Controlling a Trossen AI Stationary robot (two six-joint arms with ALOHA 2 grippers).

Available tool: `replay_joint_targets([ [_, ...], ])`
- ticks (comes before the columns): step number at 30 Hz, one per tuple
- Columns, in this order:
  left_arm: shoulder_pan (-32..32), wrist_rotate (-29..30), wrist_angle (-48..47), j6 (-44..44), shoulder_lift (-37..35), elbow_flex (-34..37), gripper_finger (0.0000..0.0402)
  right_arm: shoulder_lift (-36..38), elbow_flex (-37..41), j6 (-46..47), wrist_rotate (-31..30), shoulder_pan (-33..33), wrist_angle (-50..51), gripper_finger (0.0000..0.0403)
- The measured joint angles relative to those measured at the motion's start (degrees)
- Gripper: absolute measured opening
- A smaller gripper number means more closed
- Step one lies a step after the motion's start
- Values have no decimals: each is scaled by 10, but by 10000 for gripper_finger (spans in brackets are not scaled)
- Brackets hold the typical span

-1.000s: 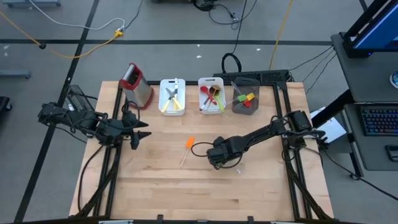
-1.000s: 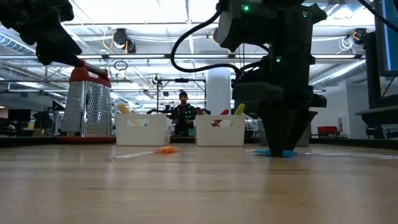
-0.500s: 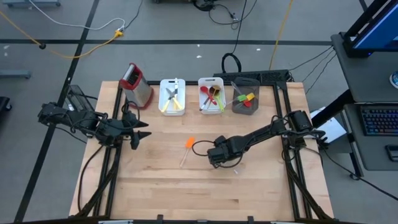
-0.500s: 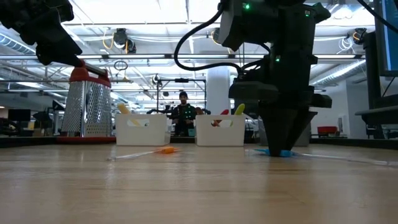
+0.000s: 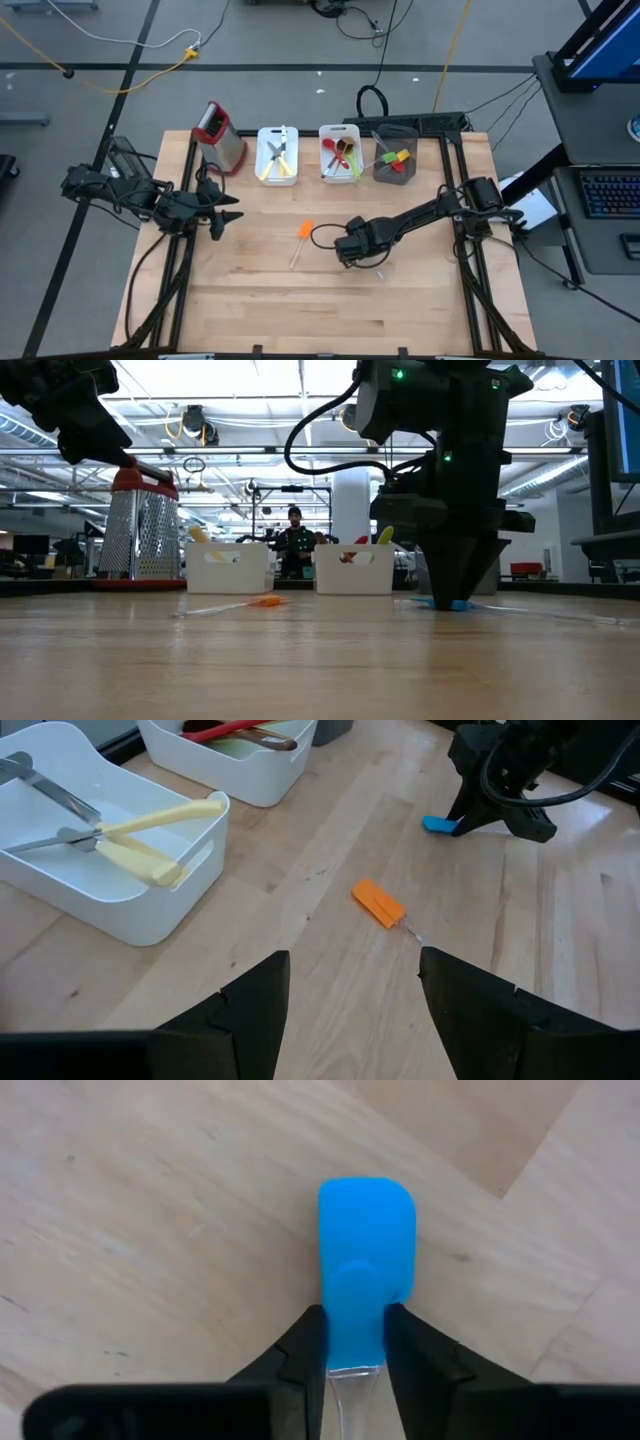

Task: Pick & Place Kitchen Items
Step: Put the blue spatula into the black bin

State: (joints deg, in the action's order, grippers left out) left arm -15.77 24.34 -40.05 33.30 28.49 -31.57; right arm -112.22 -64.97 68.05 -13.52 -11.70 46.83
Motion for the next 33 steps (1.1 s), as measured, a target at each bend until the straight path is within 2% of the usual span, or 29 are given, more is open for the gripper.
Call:
replay_joint_targets([
  [2, 0, 0, 0, 0, 0, 0, 230, 10, 2, 0, -2, 1, 6, 62],
  [4, 0, 0, 0, 0, 0, 0, 230, 25, 3, -2, -5, 2, 11, 20],
  [6, 0, 0, 0, 0, 0, 0, 230, 48, 4, -2, -6, 2, 18, 3],
  [14, 0, 4, 2, 2, 0, 0, 230, 184, 7, 12, -58, 17, 64, 4],
  [18, 0, 15, 4, 2, 0, 0, 230, 257, 5, 13, -96, 44, 102, 4],
  [24, 0, 18, 10, 2, 0, 0, 230, 341, 4, -41, -137, 106, 88, 2],
  [29, 0, 18, 10, 2, 0, 0, 230, 365, 11, -138, -100, 137, 15, 1],
  [33, 0, 28, 9, 2, 0, 0, 230, 367, 47, -180, -47, 150, -117, 1],
])
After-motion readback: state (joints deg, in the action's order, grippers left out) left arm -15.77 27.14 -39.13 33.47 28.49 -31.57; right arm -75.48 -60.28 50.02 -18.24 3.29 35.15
